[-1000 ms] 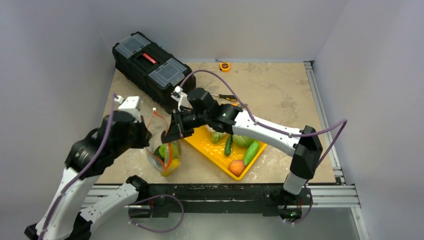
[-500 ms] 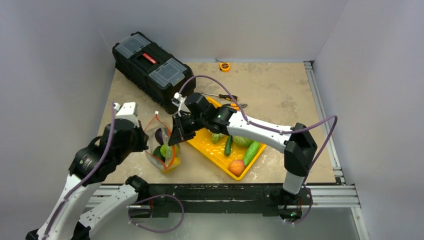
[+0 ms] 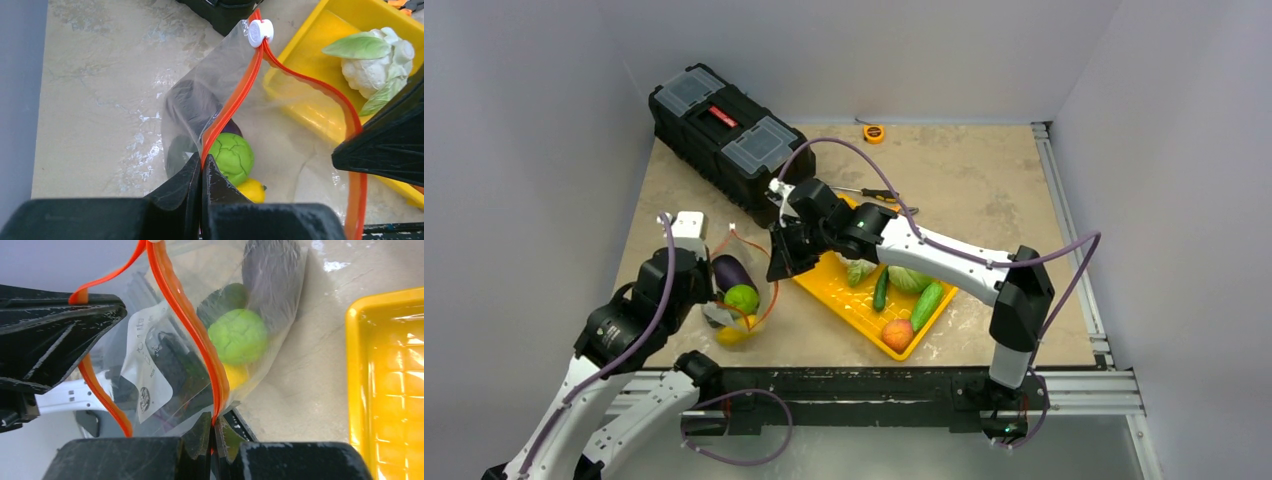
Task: Place the food in the zip-top bag and seal the zipper
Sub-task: Adjust the zipper food storage bag at the center of the board, then pick up the fake vegetable from the bin.
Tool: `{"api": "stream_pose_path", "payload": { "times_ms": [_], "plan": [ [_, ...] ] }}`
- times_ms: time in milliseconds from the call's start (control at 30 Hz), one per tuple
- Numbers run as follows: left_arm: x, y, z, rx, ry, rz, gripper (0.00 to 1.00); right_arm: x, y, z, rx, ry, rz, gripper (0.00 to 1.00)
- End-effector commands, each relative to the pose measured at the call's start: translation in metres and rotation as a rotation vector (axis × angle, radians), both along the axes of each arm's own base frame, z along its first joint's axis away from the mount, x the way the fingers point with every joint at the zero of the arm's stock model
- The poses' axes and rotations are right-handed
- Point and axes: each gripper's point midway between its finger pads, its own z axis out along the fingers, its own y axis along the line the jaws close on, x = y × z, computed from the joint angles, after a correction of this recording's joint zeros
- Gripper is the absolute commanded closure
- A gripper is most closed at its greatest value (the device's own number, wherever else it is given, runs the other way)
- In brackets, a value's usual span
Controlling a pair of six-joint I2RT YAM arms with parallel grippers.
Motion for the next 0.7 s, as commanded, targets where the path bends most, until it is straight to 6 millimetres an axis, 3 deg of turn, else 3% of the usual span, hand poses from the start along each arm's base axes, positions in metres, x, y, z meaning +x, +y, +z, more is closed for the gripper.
{"api": "stream_pose_path", "payload": {
  "times_ms": [0,200,367,467,533,667],
  "plan": [
    [0.017,0.001,0.001,0.041,-0.066,0.009,1.00,0.015,-0.011,0.009,-0.060,-0.084,-0.047,0.94],
    [0.025,0.004,-0.005,0.082,-0.096,0.019,1.00,0.018,-0.023,0.019,-0.080,-0.128,-0.070,0.77],
    [0.027,0.006,-0.008,0.098,-0.104,0.025,1.00,0.046,-0.059,0.062,-0.067,-0.309,-0.258,0.50],
    [0.027,0.006,-0.012,0.085,-0.114,0.022,1.00,0.067,-0.091,0.075,-0.063,-0.367,-0.425,0.38],
    [0.026,0.006,-0.014,0.088,-0.115,0.020,1.00,0.082,-0.114,0.076,-0.041,-0.354,-0.541,0.27],
    [0.025,0.003,-0.016,0.080,-0.110,0.005,1.00,0.108,-0.154,0.056,0.011,-0.288,-0.701,0.08]
  ]
}}
